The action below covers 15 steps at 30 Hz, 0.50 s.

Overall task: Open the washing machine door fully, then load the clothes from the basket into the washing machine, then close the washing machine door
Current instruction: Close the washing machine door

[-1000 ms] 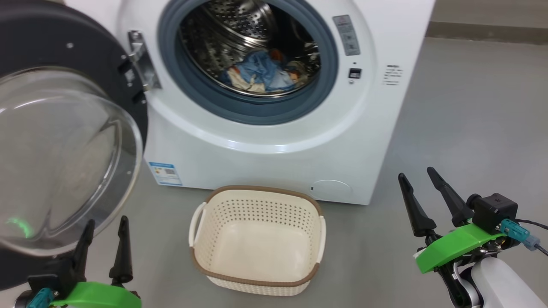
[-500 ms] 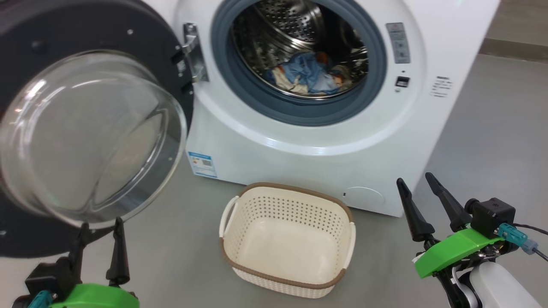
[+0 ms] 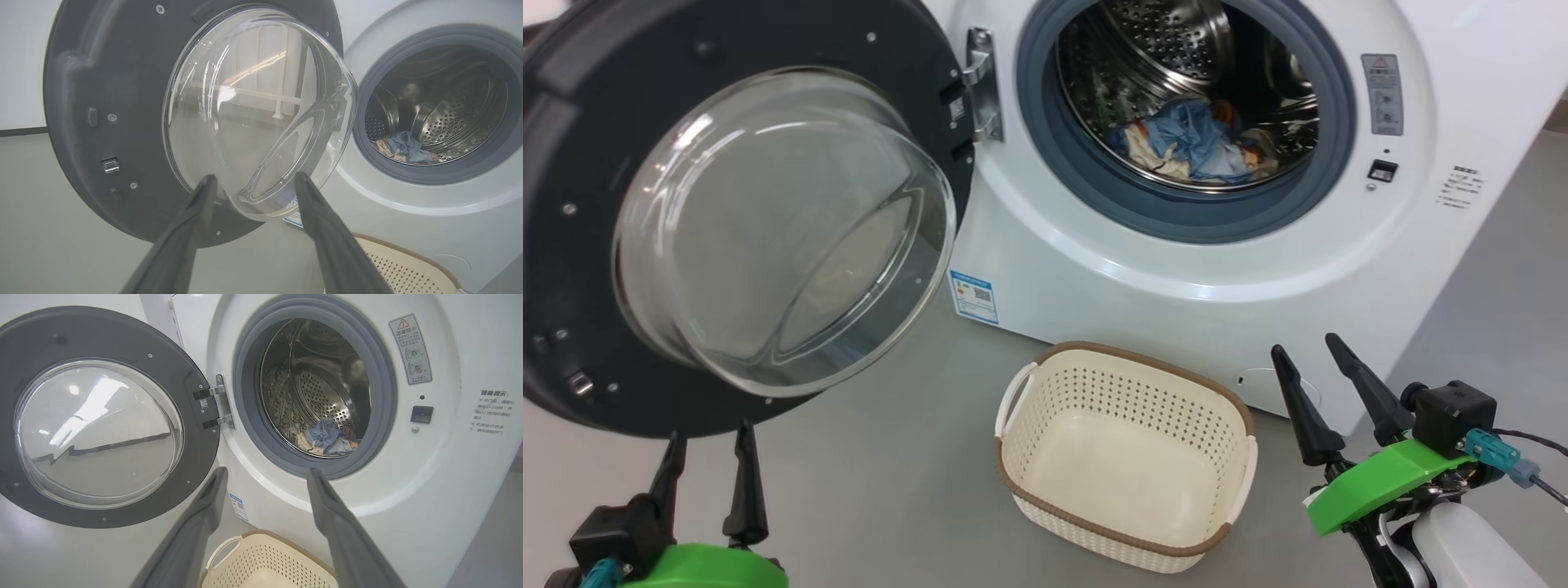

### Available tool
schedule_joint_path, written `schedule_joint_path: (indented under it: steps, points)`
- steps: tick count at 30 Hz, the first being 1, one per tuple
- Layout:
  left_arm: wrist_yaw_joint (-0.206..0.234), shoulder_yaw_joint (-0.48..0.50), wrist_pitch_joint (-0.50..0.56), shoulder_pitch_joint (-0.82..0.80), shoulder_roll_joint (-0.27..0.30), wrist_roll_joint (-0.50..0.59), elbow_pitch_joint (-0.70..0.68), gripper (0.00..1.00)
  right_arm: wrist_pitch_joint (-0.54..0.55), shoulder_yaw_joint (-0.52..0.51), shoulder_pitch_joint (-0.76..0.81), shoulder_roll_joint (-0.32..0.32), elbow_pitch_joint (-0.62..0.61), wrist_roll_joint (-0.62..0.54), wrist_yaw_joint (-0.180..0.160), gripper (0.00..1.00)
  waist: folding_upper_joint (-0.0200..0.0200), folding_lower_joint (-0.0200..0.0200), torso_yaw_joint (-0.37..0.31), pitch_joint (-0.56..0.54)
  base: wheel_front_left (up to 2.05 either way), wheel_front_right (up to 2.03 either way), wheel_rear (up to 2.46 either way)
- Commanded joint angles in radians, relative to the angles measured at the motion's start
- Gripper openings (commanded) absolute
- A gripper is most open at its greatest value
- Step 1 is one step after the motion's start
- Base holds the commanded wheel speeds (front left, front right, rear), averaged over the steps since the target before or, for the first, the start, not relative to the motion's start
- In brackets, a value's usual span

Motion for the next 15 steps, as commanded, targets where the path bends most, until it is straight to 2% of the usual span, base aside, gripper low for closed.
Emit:
schedule_joint_path:
  steps: [1,15]
  points:
    - [0.011,0.036,-0.009,-0.019,0.029,0.008,-0.032,1.00,-0.008,0.019,-0.013,-0.008,-0.019,0.007,0.004,1.00,0.0000,0.0000,0.016,0.002,0.00,0.00,0.00]
    - [0.018,0.028,-0.010,-0.016,0.032,0.007,-0.035,1.00,-0.008,0.037,-0.011,-0.013,-0.015,0.017,0.004,1.00,0.0000,0.0000,0.058,-0.003,0.00,0.00,0.00]
